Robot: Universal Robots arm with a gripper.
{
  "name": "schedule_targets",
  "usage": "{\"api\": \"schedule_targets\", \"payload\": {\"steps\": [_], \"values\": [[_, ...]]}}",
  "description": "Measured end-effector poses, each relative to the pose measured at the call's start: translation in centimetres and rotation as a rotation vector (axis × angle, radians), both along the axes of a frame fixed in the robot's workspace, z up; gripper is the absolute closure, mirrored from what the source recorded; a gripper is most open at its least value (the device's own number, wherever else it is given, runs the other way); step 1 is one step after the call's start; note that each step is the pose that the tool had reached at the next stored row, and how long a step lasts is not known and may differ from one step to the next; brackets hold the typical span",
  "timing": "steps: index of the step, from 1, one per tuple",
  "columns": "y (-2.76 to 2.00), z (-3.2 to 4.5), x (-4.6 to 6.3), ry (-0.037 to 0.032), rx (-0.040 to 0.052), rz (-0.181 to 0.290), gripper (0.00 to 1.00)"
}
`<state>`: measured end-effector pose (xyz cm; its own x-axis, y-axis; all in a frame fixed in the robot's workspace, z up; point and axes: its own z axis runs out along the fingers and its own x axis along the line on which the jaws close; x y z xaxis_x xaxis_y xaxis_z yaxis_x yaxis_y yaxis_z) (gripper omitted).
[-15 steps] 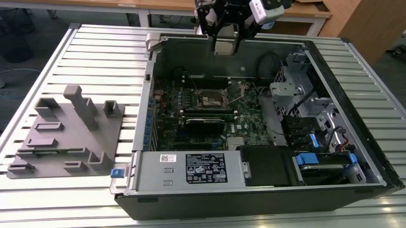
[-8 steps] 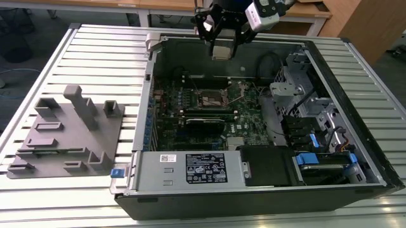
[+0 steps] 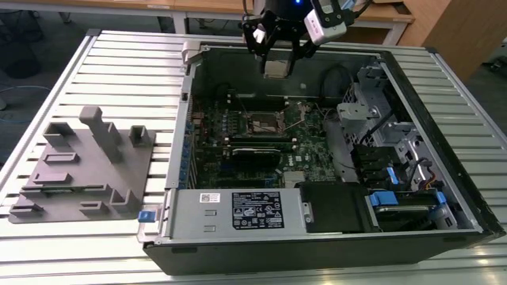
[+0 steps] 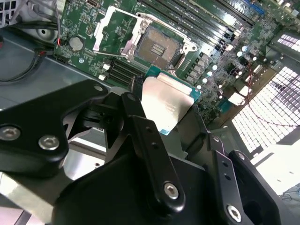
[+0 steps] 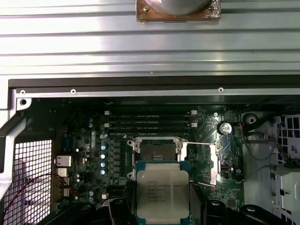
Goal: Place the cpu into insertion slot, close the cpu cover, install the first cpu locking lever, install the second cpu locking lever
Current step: 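Place the cpu into insertion slot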
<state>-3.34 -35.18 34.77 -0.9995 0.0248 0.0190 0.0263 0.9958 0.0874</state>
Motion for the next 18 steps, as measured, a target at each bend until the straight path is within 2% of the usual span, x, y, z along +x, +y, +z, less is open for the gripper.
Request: {"api": "schedule_targets", "payload": {"steps": [8, 13, 18], "values": [[0.0, -0.03, 0.0, -0.0002, 0.0002, 0.0, 0.46], [0.0, -0.68, 0.0, -0.0002, 0.0003, 0.0, 0.46], [0.0, -0.75, -0.01, 0.0, -0.0001, 0.0, 0.46]]}}
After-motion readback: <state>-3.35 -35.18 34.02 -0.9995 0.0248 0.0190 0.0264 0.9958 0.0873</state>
